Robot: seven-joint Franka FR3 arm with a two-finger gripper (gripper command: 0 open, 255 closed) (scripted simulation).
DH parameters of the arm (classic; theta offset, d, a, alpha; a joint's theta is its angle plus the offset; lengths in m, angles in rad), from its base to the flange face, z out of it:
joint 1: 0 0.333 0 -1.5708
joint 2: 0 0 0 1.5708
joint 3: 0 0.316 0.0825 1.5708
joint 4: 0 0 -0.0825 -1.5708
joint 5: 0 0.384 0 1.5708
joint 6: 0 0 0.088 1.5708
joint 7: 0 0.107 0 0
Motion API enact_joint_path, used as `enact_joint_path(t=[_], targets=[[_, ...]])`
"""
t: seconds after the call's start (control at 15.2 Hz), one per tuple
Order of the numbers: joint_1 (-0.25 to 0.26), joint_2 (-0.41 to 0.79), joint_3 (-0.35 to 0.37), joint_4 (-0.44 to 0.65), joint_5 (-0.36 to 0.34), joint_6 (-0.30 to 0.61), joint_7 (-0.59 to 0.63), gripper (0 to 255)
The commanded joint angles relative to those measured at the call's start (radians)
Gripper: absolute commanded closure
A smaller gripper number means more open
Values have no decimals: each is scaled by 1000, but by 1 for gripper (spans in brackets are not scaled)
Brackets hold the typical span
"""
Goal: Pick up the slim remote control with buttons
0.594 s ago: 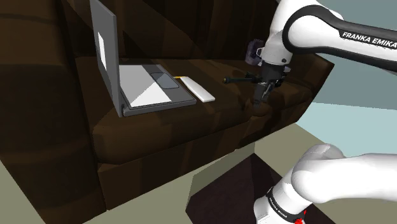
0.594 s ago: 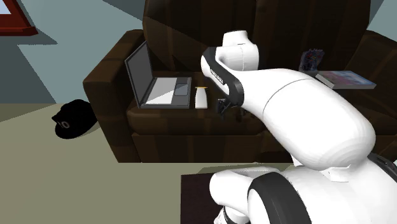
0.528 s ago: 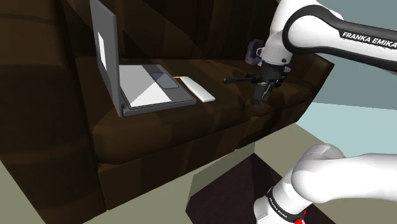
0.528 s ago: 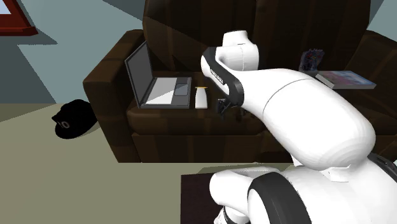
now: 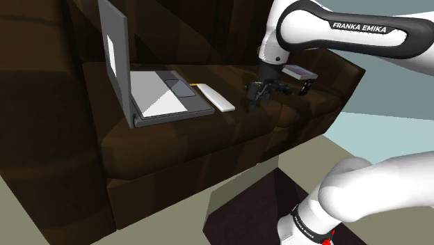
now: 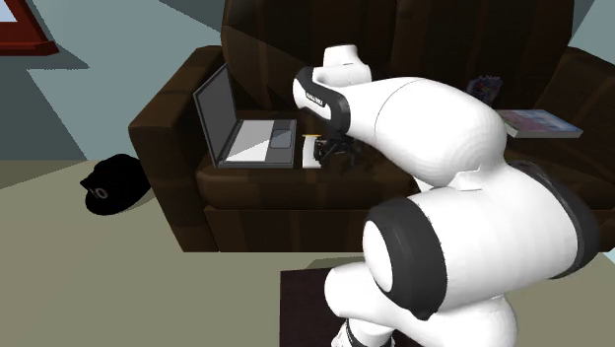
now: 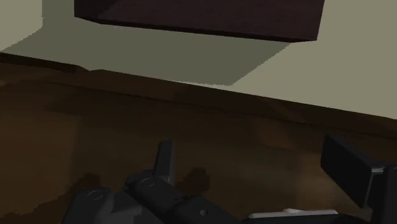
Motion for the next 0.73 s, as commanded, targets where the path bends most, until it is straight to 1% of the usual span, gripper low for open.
enact_joint_path(t=[0.0,0.33,0.66], targets=[[-4,62,15,46,11,28,39,0],[-10,233,55,186,25,90,140,0],[-14,408,86,356,18,125,239,0]])
